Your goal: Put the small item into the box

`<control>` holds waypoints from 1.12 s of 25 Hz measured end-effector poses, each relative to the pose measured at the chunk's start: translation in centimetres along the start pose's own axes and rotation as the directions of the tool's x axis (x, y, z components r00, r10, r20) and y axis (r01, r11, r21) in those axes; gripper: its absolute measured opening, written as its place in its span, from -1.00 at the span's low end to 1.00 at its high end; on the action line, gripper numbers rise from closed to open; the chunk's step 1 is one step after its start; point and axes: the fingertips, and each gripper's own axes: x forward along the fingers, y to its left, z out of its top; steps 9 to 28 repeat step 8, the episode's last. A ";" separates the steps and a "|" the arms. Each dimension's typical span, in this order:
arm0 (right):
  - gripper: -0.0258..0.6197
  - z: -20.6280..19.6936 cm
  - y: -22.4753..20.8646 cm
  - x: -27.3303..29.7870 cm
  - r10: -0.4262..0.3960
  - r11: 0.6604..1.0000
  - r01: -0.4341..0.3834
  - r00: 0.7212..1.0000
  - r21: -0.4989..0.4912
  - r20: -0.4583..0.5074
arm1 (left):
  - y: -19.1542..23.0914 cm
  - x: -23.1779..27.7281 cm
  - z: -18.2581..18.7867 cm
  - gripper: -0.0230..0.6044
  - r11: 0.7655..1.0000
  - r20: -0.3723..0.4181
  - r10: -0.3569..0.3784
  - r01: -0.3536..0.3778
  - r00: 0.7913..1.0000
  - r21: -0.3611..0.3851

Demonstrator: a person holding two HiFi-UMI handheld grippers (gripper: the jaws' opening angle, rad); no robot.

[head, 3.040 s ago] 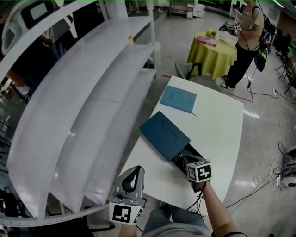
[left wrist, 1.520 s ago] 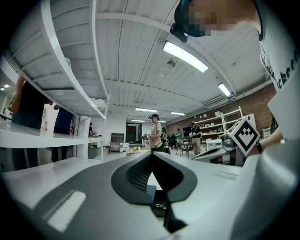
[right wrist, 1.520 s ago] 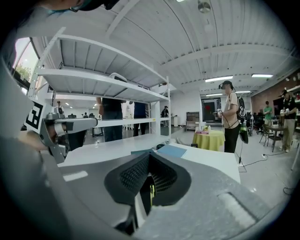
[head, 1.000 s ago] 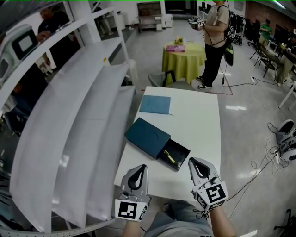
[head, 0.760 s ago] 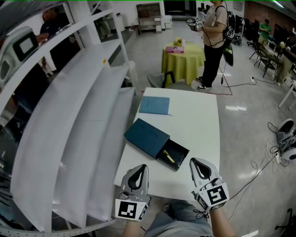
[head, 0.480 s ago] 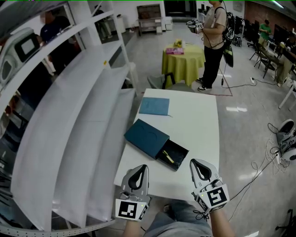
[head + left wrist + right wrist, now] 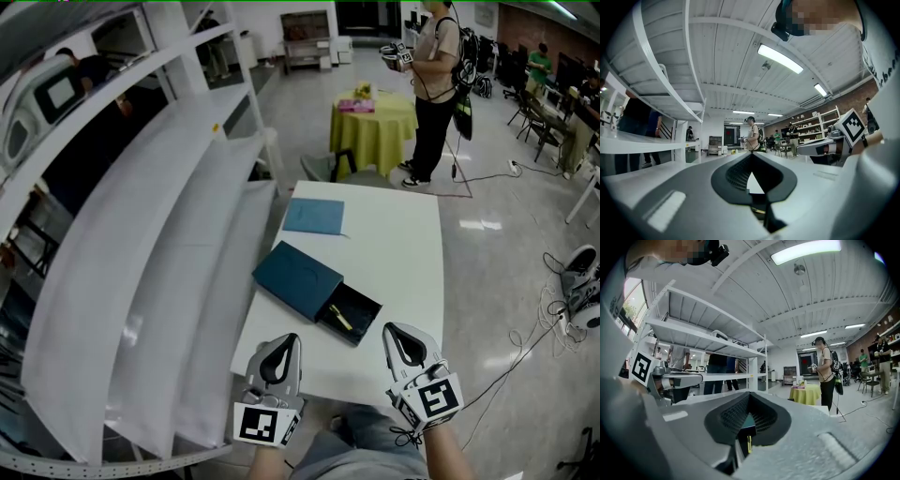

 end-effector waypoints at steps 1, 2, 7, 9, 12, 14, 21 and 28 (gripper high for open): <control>-0.92 0.0 0.0 0.0 0.001 1.000 -0.001 1.000 -0.001 -0.001 | -0.1 0.0 0.0 -0.88 1.000 0.000 0.000 0.000 1.000 0.000; -0.92 0.0 0.0 -0.1 0.002 1.000 -0.002 1.000 -0.001 -0.001 | -0.1 0.0 0.0 -0.88 1.000 0.000 0.000 0.000 1.000 0.000; -0.92 0.2 -0.1 -0.1 0.000 1.000 0.000 1.000 0.000 0.007 | -0.3 0.0 0.1 -0.88 1.000 0.001 -0.003 0.003 1.000 0.001; -0.92 0.3 -0.1 -0.1 0.000 1.000 0.000 1.000 0.000 0.009 | -0.3 0.0 0.2 -0.88 1.000 0.001 -0.003 0.003 1.000 0.002; -0.92 0.3 -0.1 -0.1 0.000 1.000 0.000 1.000 0.000 0.009 | -0.3 0.0 0.2 -0.88 1.000 0.001 -0.003 0.003 1.000 0.002; -0.92 0.3 -0.1 -0.1 0.000 1.000 0.000 1.000 0.000 0.009 | -0.3 0.0 0.2 -0.88 1.000 0.001 -0.003 0.003 1.000 0.002; -0.92 0.3 -0.1 -0.1 0.000 1.000 0.000 1.000 0.000 0.009 | -0.3 0.0 0.2 -0.88 1.000 0.001 -0.003 0.003 1.000 0.002; -0.92 0.3 -0.1 -0.1 0.000 1.000 0.000 1.000 0.000 0.009 | -0.3 0.0 0.2 -0.88 1.000 0.001 -0.003 0.003 1.000 0.002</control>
